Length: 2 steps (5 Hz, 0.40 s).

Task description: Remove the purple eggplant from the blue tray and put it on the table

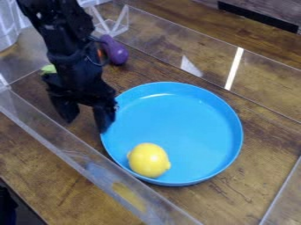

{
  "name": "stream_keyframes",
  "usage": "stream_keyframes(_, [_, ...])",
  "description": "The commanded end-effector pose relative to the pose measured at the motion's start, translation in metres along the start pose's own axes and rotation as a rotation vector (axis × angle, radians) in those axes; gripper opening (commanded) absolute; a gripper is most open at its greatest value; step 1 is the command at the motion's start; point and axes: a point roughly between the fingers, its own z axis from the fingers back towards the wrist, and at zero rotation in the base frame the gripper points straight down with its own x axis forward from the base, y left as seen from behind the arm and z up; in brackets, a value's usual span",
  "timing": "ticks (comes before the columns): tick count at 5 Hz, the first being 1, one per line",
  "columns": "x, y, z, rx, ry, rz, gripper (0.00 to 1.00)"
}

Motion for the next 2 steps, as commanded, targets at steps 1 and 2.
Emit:
stream_keyframes(1, [0.0036, -0.0044, -0.0018, 0.011, -0.028, -0.017, 1.0])
stream_keyframes(2, [0.0037, 0.0013, -0.0017, 0.03, -0.031, 0.034, 1.0])
